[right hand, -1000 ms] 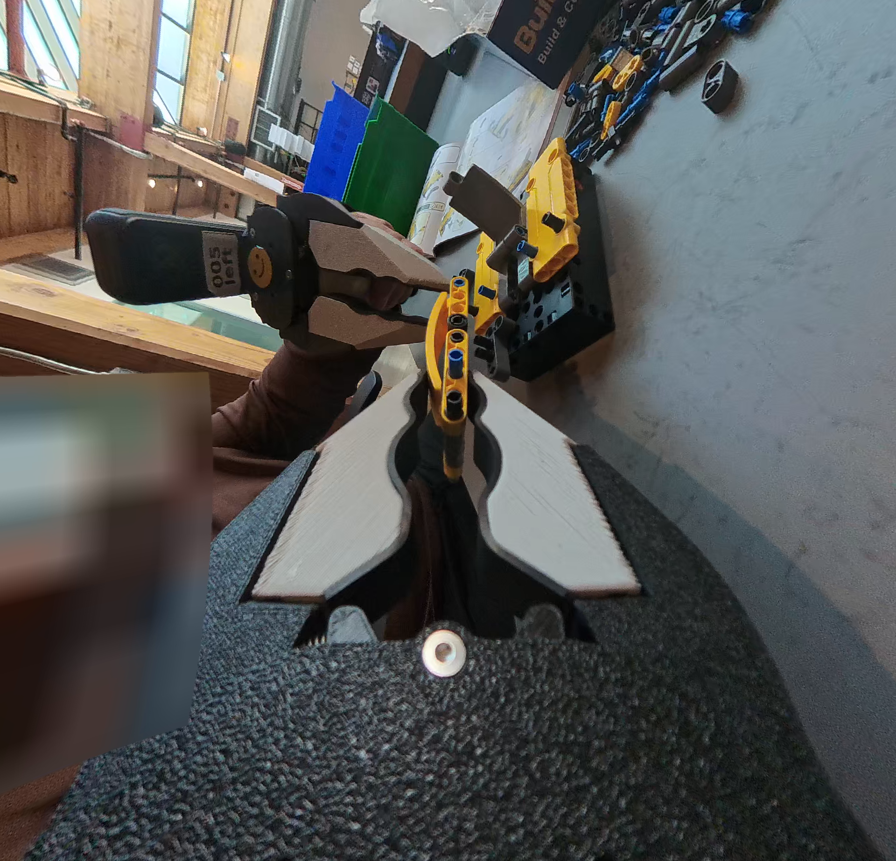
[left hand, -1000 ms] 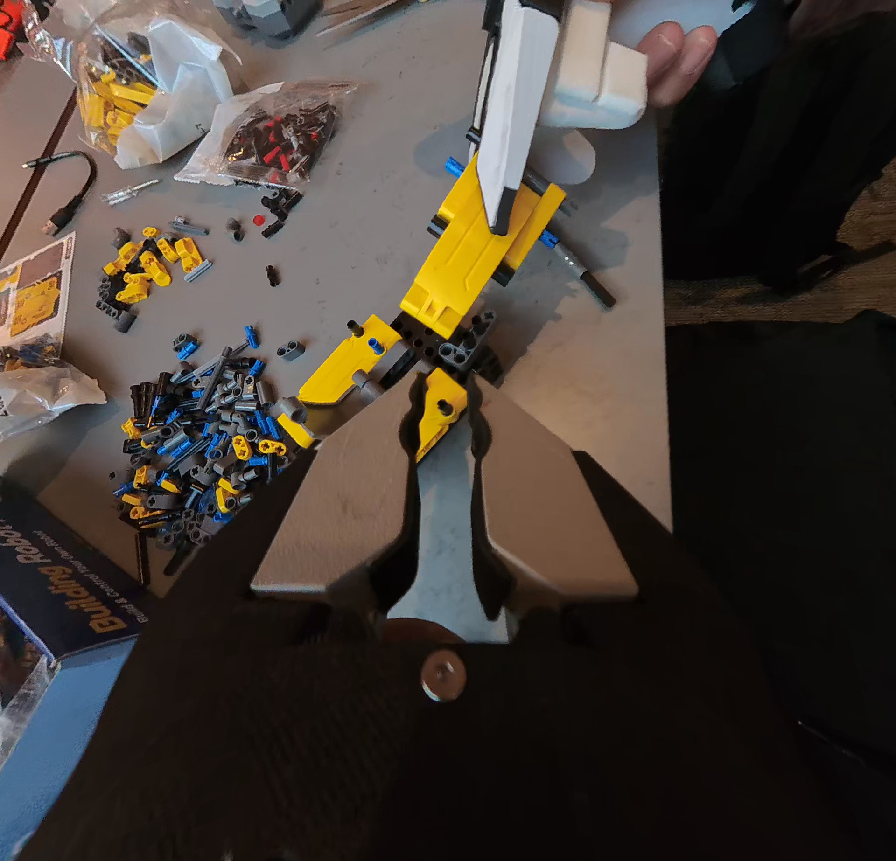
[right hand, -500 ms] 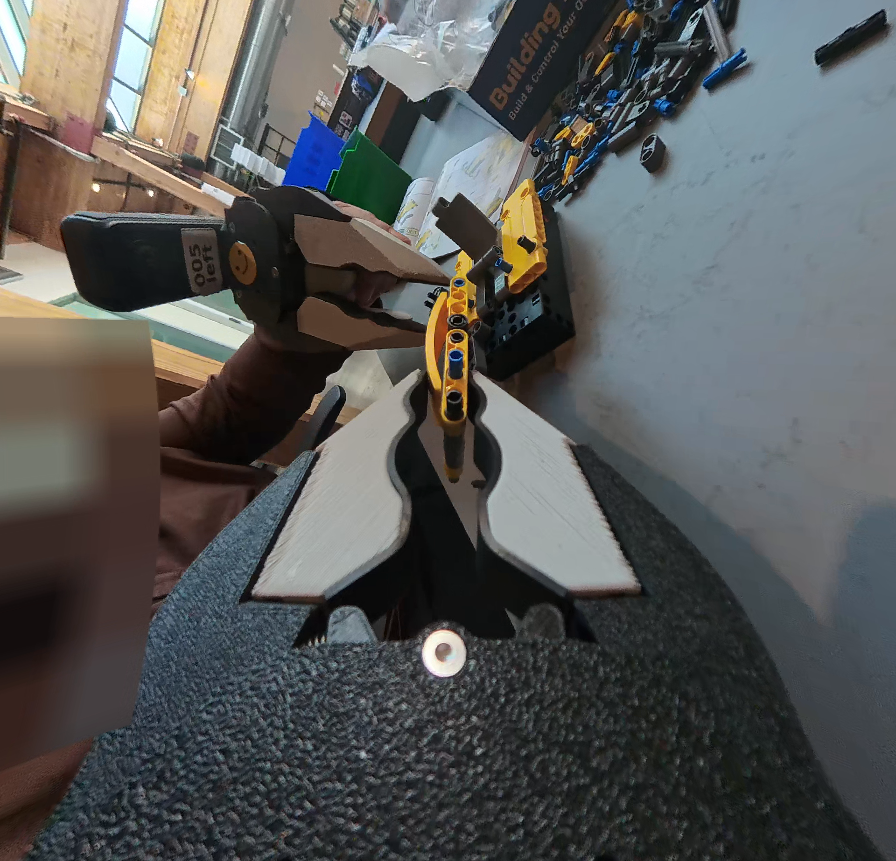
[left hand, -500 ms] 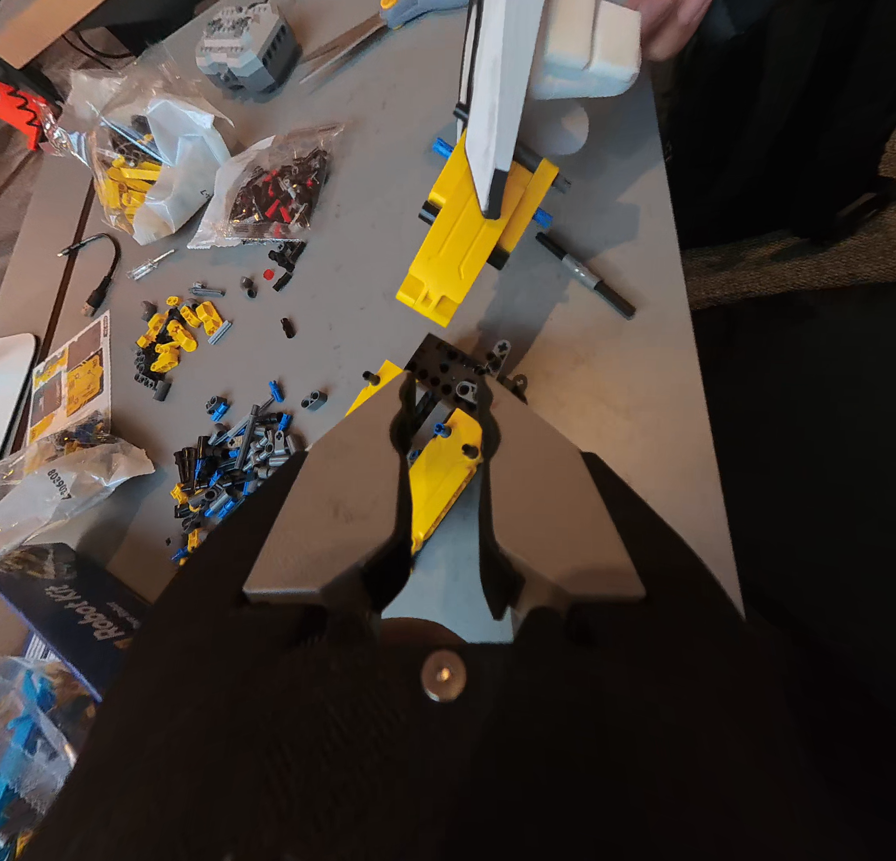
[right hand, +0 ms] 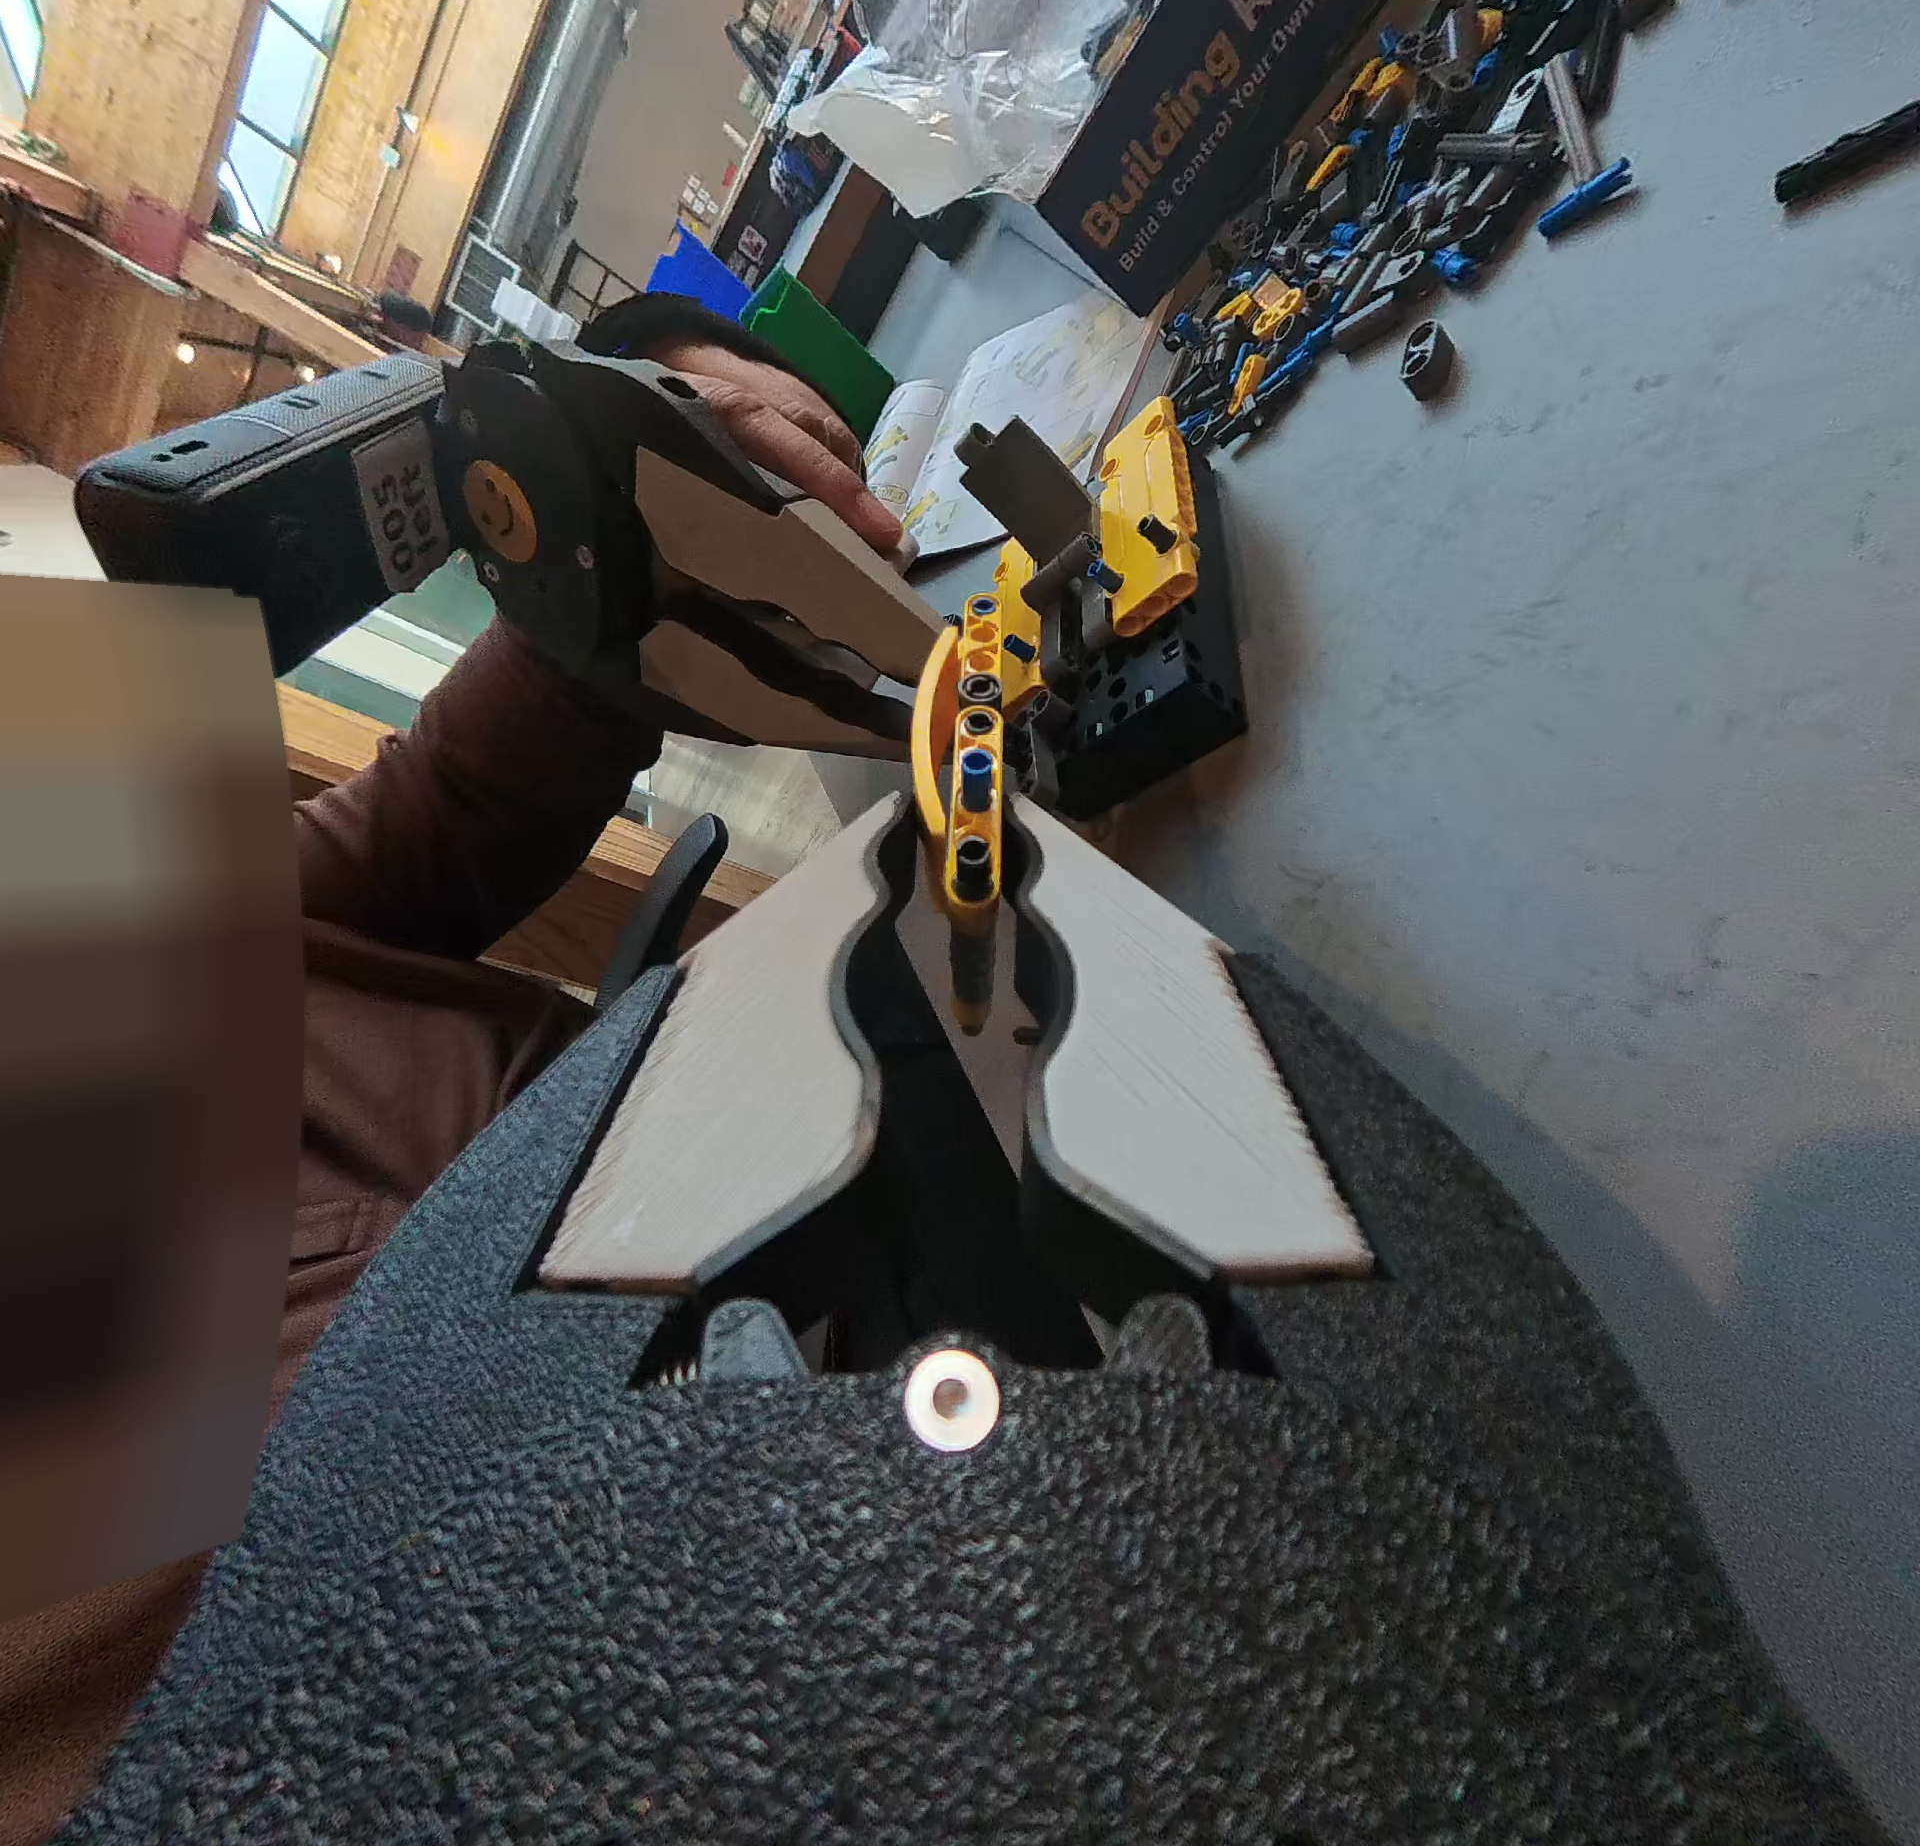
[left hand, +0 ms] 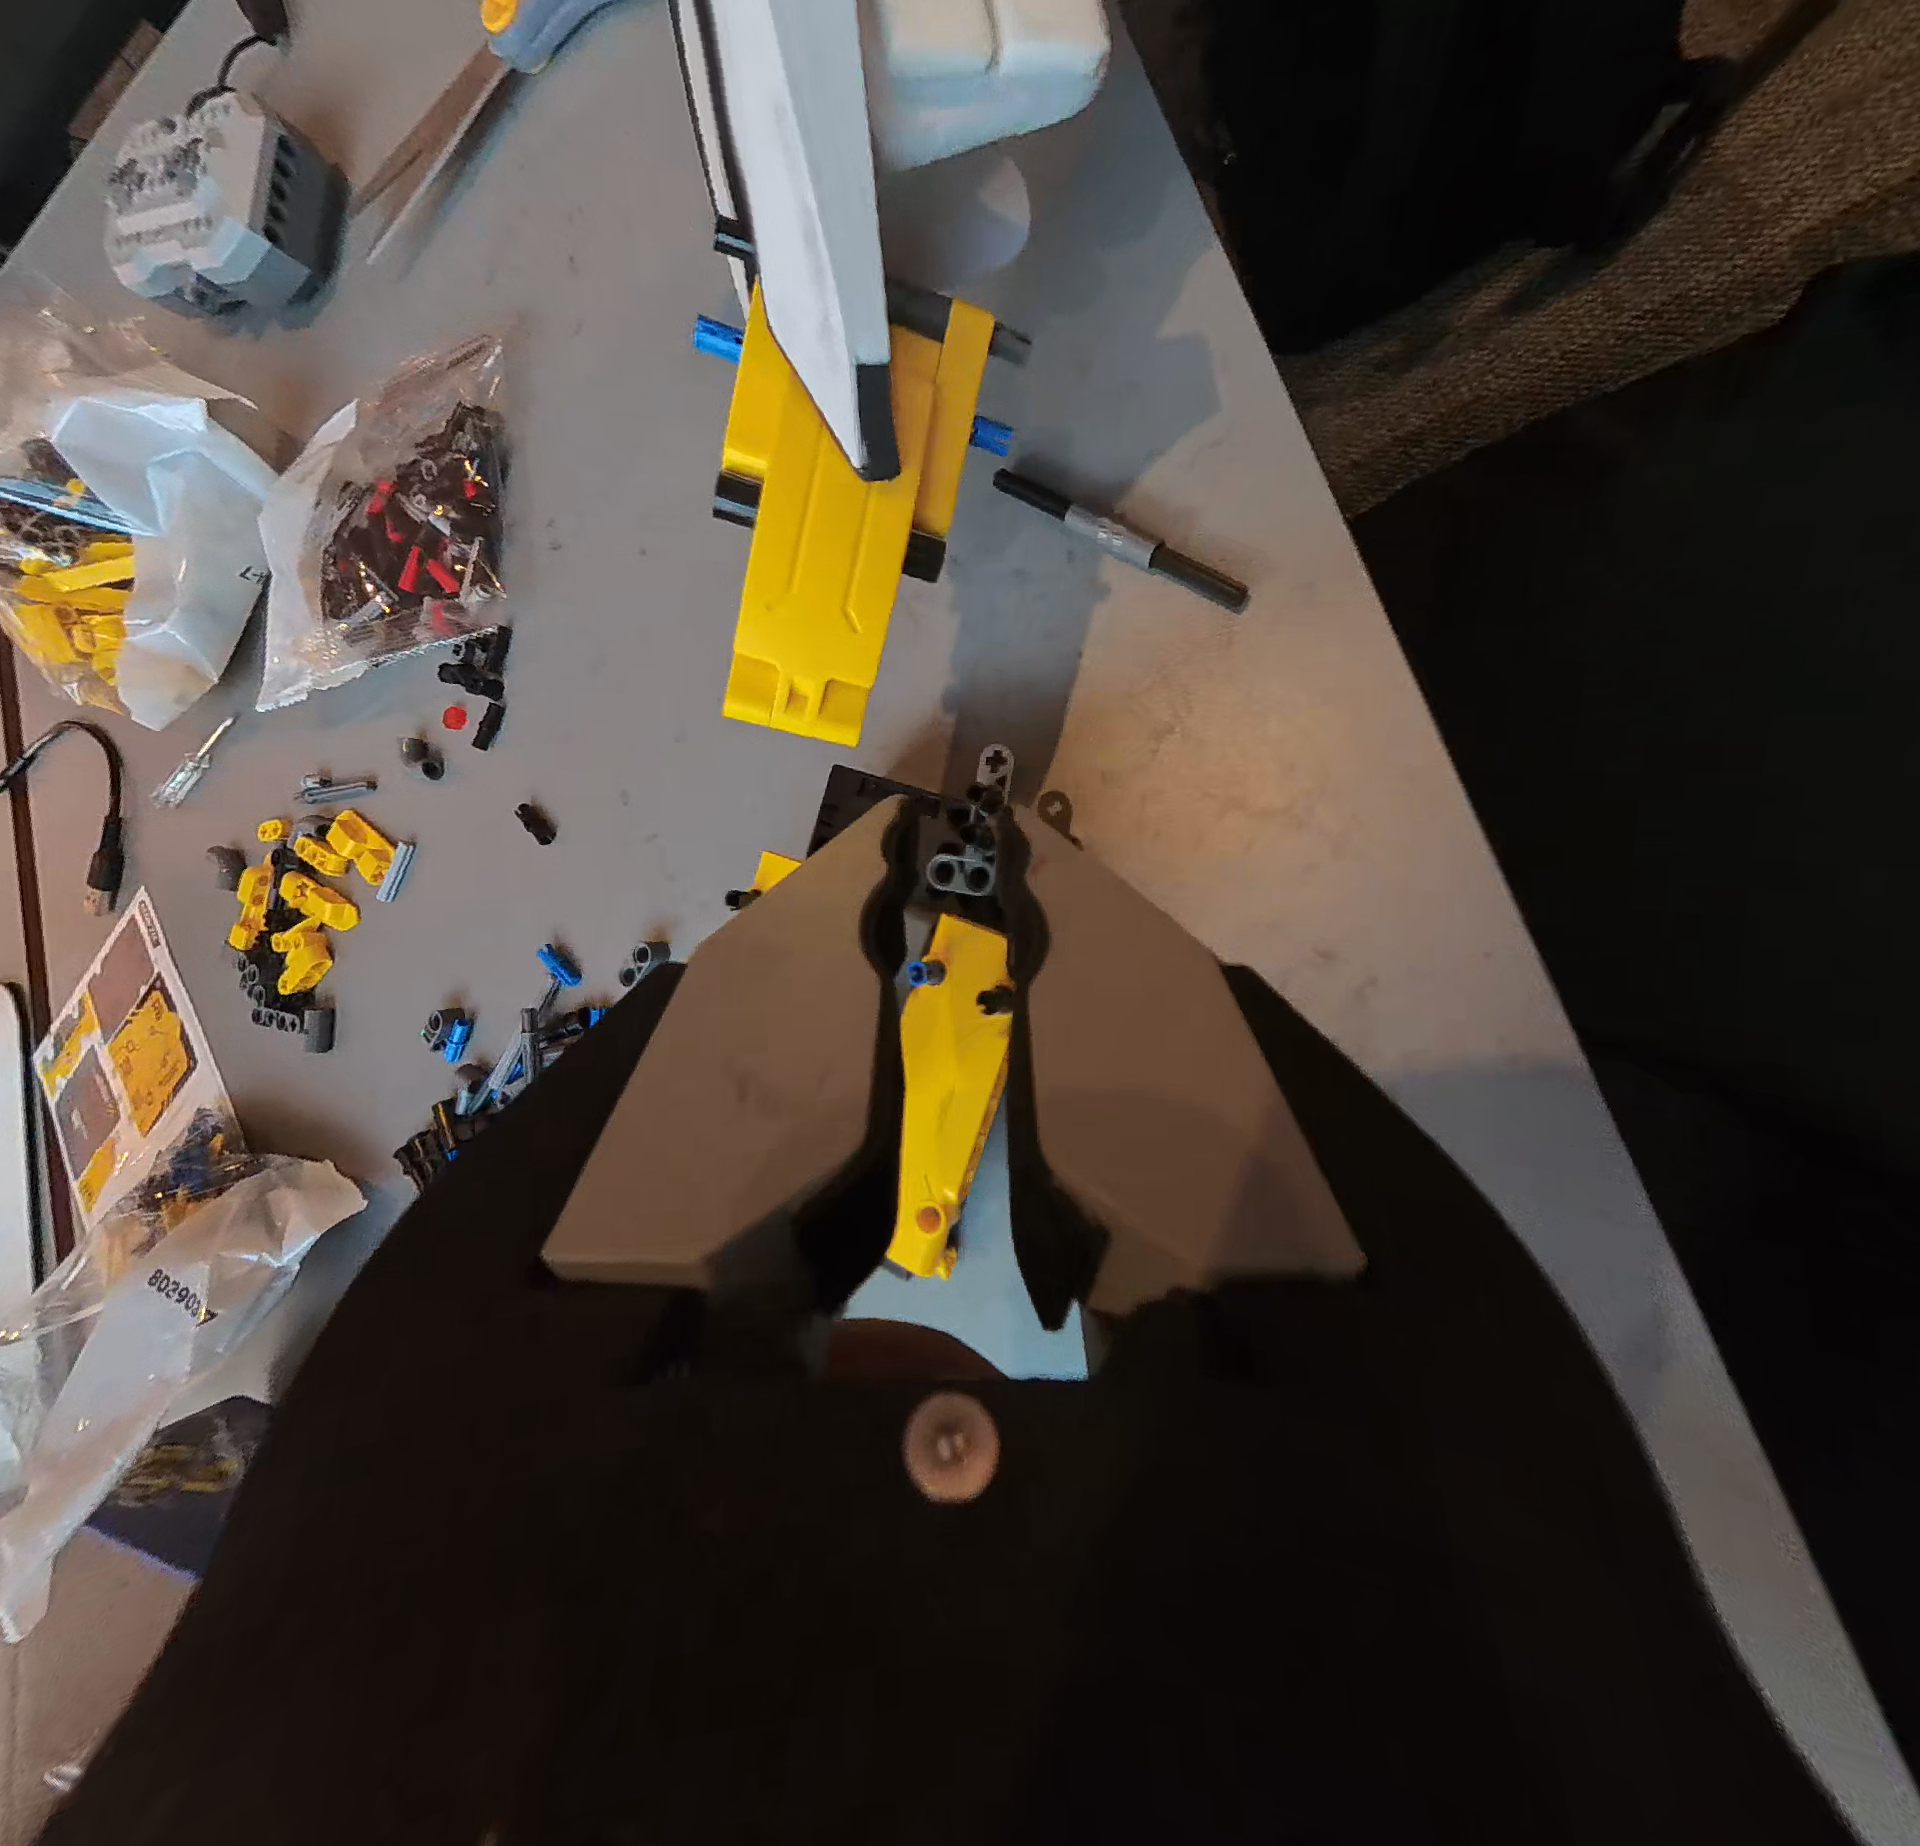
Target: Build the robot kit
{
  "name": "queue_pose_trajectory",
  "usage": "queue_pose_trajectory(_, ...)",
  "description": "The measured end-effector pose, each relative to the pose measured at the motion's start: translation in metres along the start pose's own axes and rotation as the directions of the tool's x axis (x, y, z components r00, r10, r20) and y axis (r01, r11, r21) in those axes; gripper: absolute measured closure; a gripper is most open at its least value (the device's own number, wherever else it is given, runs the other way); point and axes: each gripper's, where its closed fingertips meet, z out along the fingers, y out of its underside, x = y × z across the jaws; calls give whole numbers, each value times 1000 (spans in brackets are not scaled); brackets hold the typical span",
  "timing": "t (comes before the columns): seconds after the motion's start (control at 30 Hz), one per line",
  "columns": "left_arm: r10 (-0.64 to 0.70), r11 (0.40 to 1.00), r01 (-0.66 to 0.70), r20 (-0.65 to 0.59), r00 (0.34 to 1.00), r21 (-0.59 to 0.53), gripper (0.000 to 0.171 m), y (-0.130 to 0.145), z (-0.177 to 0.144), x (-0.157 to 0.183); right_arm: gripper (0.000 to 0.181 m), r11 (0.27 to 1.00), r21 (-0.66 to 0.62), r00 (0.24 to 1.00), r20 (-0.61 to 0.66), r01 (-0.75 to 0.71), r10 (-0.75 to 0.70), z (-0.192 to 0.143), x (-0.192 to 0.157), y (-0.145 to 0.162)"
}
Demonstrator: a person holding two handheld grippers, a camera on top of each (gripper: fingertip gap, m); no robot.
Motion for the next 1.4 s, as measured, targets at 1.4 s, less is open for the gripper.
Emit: queue_pose_trajectory(1.4,-367,929,369,53,929,-18,165,-34,50,59,167,939,127,933,-211,321,-290,-78,-36,-8)
